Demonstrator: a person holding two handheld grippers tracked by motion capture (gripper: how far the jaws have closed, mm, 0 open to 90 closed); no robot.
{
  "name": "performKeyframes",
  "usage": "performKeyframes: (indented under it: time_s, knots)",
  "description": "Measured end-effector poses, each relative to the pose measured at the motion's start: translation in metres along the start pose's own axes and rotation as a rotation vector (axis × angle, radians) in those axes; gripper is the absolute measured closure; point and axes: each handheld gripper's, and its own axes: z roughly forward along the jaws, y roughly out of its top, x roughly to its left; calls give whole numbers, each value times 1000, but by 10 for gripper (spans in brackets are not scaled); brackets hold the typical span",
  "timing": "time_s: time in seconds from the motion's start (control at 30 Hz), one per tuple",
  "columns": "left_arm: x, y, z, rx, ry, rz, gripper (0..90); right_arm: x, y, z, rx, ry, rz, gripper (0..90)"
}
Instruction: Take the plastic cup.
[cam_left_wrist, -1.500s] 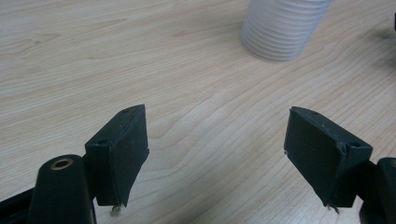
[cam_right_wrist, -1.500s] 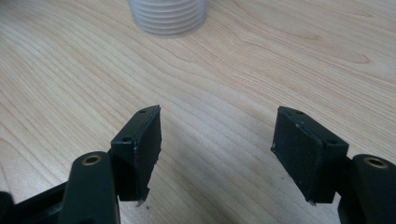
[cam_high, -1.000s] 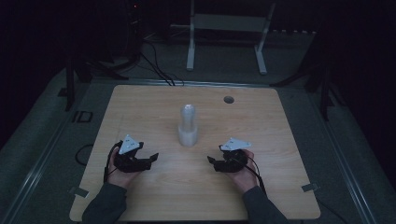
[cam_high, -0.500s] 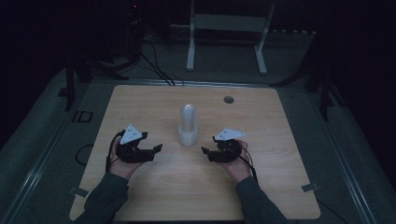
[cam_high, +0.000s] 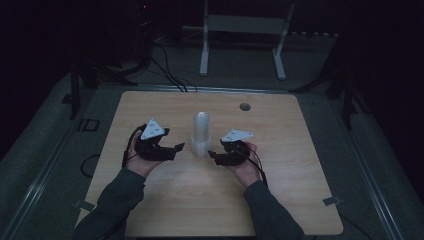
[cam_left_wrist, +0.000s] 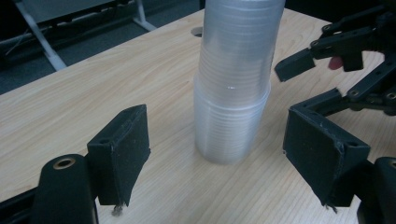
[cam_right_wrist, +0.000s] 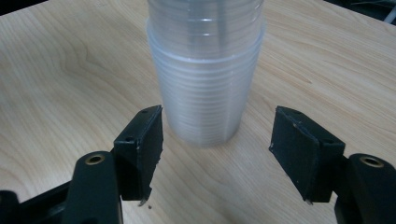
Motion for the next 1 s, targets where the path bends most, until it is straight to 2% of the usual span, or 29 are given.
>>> performKeyframes:
  time_s: [0.47,0.7,1.0]
  knots:
    - [7,15,12,-6,-14,-7,264,4,7,23,-11,12,-8,253]
    - [4,29,22,-11,-17,34,262,2,8,30,-34,23,5,220]
    - [0,42,38,-15,-25,66,251,1,8,35,-54,40,13,215]
